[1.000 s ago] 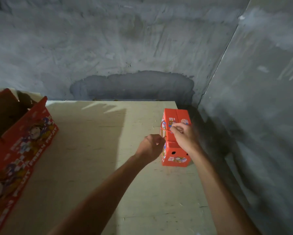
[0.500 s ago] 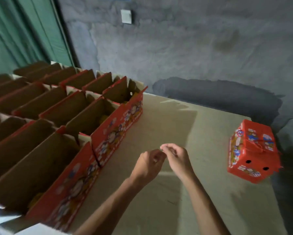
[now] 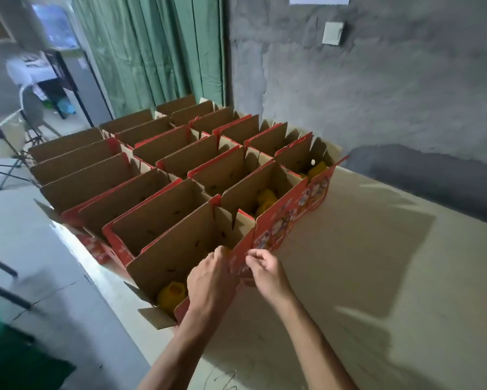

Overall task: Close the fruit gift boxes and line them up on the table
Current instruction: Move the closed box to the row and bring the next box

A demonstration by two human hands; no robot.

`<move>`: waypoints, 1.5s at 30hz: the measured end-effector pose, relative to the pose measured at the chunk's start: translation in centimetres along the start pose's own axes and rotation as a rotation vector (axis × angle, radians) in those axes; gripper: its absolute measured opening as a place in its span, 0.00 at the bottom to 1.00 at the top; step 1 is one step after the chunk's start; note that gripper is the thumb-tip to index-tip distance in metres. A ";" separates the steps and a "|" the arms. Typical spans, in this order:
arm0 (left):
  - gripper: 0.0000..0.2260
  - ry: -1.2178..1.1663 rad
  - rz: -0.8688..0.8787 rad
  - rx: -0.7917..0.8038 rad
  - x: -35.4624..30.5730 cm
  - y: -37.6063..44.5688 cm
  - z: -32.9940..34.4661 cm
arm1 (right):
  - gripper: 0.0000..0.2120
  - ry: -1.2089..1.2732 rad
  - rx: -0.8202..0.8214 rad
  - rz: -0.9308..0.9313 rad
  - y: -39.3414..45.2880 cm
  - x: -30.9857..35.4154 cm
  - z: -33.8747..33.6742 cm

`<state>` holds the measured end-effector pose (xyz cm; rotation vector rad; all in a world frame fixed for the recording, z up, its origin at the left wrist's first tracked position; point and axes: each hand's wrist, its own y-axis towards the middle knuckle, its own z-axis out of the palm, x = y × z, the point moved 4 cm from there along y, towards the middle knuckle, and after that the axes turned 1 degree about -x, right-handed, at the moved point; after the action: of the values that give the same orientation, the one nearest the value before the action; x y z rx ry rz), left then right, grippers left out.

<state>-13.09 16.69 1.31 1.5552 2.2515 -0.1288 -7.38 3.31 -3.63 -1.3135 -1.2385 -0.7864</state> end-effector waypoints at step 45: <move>0.12 -0.088 1.282 0.233 -22.0 -13.3 7.6 | 0.14 -0.290 -0.821 0.385 -17.7 -10.0 -32.3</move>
<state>-16.57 -9.95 0.56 2.6925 0.8418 -0.0784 -19.70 -32.84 -3.02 -2.3180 -0.8346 -0.8742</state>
